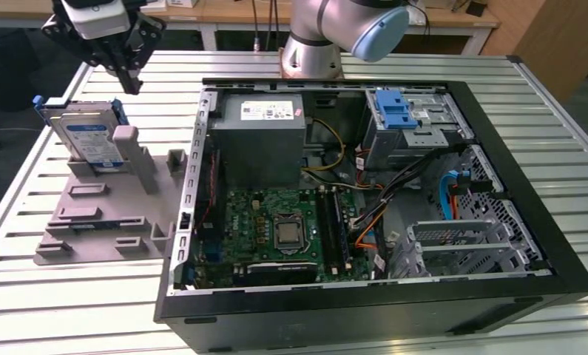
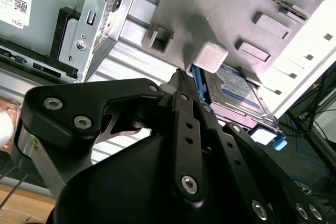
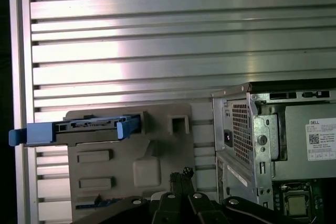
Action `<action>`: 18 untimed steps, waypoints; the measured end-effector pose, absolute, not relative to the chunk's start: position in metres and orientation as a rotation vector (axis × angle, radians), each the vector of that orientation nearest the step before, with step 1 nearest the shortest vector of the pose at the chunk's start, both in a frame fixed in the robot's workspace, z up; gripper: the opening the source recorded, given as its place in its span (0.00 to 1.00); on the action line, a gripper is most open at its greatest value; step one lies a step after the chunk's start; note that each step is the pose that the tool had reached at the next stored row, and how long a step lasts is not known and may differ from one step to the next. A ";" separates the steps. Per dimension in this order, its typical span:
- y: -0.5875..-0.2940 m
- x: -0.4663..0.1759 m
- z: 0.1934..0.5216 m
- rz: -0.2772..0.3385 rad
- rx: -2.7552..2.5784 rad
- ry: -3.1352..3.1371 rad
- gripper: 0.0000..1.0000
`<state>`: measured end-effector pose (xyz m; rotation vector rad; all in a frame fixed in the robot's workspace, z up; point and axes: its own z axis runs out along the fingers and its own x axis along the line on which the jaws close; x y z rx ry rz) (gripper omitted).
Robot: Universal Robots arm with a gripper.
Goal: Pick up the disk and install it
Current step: 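Reach for the disk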
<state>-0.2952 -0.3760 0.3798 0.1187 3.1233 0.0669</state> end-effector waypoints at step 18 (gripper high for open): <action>-0.376 -0.302 0.379 0.067 0.119 3.124 0.11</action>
